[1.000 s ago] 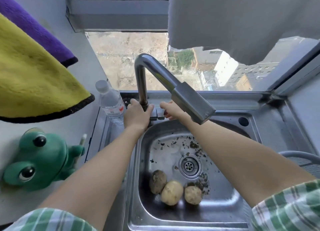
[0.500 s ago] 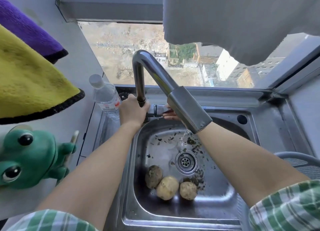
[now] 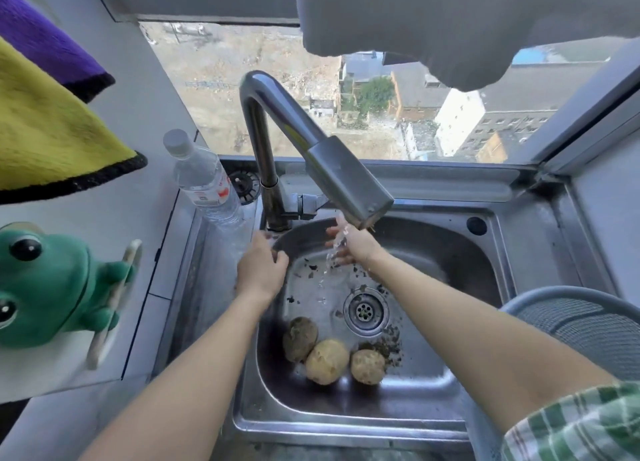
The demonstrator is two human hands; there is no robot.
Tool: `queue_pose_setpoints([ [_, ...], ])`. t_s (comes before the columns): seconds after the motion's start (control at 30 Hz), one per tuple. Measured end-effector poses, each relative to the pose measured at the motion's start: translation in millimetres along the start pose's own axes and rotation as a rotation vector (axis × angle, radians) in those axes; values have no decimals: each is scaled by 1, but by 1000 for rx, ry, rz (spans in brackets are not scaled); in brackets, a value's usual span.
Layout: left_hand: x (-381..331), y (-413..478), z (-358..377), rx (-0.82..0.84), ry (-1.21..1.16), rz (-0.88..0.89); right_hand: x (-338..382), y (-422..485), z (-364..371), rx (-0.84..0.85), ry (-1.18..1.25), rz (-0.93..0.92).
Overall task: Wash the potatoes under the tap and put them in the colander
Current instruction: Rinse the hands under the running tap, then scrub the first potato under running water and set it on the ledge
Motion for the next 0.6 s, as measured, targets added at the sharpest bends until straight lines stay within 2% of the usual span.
queue_pose_setpoints([
  [0.1,18,-25,30,210,61,20,-63,-2,4,133,-455,43],
  [0.17,28,-32,46,269,26,-15,-95,-3,13,225,-665,25],
  [0.37,48,-35,78,340,-3,-77,-176,-10,60,434,-968,-44],
  [0.6,59,-35,95,385,-44,-114,-202,-18,72,394,-1144,-153],
])
Point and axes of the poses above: each hand's wrist, its own y-axis towards the middle knuckle, its own z-axis out of the palm, x = y × z, the point moved 5 cm from there along y, towards the middle knuckle, and after that the axes turned 12 degrees about -x, right-handed, at the moved point
